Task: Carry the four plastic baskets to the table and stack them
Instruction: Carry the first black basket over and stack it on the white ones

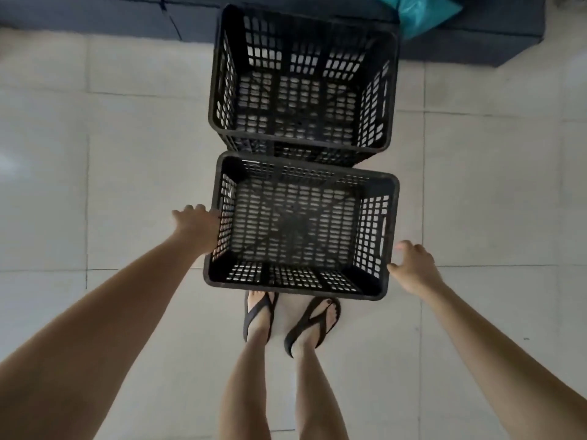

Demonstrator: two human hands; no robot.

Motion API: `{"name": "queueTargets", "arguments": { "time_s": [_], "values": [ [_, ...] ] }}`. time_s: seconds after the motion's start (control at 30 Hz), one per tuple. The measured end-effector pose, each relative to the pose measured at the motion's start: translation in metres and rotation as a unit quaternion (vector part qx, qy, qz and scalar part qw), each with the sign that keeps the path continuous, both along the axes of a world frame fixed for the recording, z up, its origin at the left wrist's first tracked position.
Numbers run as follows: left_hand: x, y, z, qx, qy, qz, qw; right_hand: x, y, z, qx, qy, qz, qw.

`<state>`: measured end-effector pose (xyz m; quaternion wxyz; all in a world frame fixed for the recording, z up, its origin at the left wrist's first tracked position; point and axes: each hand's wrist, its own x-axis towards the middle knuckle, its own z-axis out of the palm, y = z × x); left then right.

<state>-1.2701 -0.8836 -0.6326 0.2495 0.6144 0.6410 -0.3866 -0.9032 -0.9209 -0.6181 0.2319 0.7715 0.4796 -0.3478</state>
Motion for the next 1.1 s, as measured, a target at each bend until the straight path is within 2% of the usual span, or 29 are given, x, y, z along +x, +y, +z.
{"name": "queueTargets", "arguments": {
  "time_s": [0.2,0.33,0.4,0.6,0.73,0.87,1.1],
  "values": [
    [-0.002,-0.006,-0.091,0.033,0.02,0.037,0.999,0.021,0.002,-0.082,0.031,-0.007,-0.043,0.999],
    [-0.002,-0.015,-0.128,0.092,-0.009,0.177,0.98,0.026,0.008,-0.121,0.087,0.011,-0.097,0.991],
    [-0.003,-0.012,-0.138,0.11,0.008,0.221,0.969,0.026,0.011,-0.137,0.092,0.008,-0.119,0.989],
    [-0.019,0.002,-0.151,0.046,0.017,0.207,0.977,0.029,0.013,-0.159,0.1,-0.005,-0.171,0.98],
    [-0.006,0.005,-0.134,0.058,0.021,0.19,0.98,0.044,0.012,-0.149,0.081,-0.026,-0.175,0.981],
    [0.022,0.01,-0.09,0.039,0.043,0.174,0.983,0.069,0.004,-0.108,0.066,-0.026,-0.177,0.982],
    [0.11,0.023,0.041,0.032,0.06,0.122,0.99,0.154,-0.011,0.01,0.068,-0.041,-0.186,0.979]
  ]
}}
